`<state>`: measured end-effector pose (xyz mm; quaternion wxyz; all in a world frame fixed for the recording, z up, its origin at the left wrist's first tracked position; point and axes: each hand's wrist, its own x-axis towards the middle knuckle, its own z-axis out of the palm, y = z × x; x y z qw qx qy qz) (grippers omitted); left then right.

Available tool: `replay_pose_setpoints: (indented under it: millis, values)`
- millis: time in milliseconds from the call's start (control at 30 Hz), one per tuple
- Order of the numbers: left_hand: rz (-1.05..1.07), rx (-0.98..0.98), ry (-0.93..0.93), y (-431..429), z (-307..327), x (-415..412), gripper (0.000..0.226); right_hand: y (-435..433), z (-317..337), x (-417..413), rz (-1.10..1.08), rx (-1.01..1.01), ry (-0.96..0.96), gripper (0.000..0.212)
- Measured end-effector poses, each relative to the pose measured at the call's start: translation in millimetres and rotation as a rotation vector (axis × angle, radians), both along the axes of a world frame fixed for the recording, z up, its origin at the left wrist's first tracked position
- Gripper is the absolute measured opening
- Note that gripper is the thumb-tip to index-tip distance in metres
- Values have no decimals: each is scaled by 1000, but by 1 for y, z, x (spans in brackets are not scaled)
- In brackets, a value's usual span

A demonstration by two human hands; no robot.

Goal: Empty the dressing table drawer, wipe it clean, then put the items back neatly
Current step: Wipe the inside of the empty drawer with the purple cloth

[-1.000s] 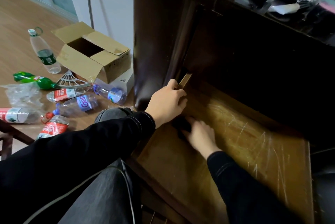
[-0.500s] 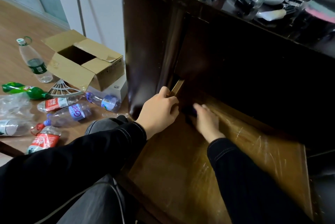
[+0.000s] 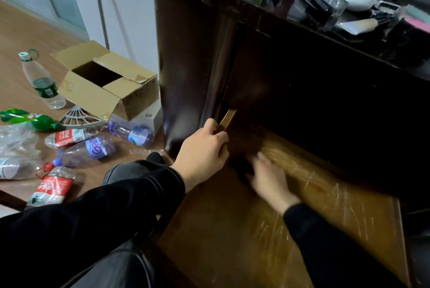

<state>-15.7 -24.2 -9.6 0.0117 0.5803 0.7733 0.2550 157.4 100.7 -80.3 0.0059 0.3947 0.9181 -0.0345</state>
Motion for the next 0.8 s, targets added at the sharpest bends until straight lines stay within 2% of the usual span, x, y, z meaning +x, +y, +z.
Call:
replay_pose_setpoints:
  millis: [133, 200, 367, 433, 533, 600, 800]
  values:
    - [4, -12, 18, -1, 4, 1, 26, 53, 16, -20, -245, -4, 60, 47]
    - [7, -13, 15, 0, 2, 1, 25, 41, 13, -17, -206, 2, 66, 47]
    - [16, -9, 14, 2, -2, -1, 21, -7, -7, 12, 65, -5, 25, 59]
    - [11, -8, 8, 2, -2, -1, 20, 10, -4, 9, 45, 30, 30, 58]
    - [11, -4, -8, 1, -2, -1, 20, 47, 12, -8, -163, 38, 50, 45]
    - [8, -3, -8, 1, -2, -1, 20, 49, 17, -16, -226, 23, 72, 42]
    - [8, 5, 0, 2, -4, -2, 17, 1, -5, 11, 29, 22, 28, 58]
